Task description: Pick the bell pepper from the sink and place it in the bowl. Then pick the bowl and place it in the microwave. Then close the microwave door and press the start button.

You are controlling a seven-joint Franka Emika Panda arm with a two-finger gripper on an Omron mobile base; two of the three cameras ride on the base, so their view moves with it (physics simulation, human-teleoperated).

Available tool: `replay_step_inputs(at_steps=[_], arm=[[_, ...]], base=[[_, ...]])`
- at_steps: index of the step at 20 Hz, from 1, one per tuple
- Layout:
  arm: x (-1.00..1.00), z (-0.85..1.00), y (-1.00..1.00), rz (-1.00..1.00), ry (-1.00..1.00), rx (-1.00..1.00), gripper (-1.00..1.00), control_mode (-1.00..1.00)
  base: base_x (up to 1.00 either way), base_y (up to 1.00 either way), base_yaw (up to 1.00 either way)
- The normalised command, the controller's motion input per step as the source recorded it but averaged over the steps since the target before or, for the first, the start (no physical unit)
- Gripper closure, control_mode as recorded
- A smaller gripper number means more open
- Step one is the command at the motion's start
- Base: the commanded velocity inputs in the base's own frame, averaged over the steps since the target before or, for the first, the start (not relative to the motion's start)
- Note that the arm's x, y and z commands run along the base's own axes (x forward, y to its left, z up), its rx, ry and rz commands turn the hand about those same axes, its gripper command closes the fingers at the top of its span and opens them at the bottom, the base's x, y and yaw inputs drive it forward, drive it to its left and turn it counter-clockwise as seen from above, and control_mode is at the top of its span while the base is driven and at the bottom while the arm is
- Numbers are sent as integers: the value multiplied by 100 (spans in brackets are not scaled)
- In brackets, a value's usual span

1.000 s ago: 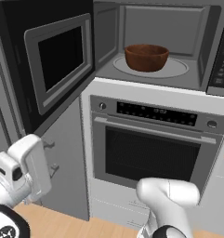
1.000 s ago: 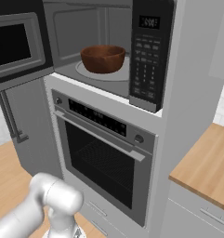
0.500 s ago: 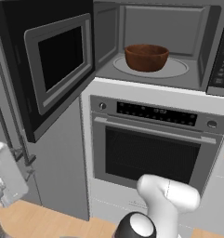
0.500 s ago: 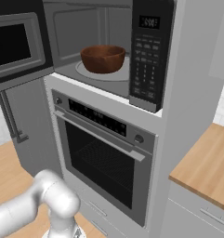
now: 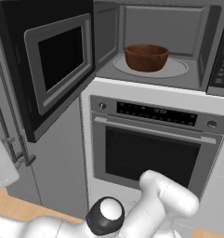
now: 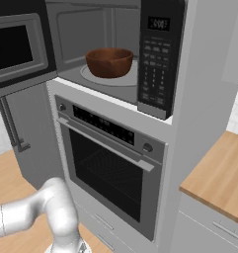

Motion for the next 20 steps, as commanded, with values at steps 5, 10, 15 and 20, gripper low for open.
replay_step_inputs(at_steps=[5, 10, 15, 20], arm=[[24, 19, -6, -12, 0, 0, -100, -100], [11, 30, -18, -9, 0, 0, -100, -100], [0, 40, -37, -3, -4, 0, -100, -100], [-27, 48, -64, 0, -18, 0, -100, -100]], base=[[0, 0, 0], [0, 0, 0], [0, 0, 0], [0, 0, 0]])
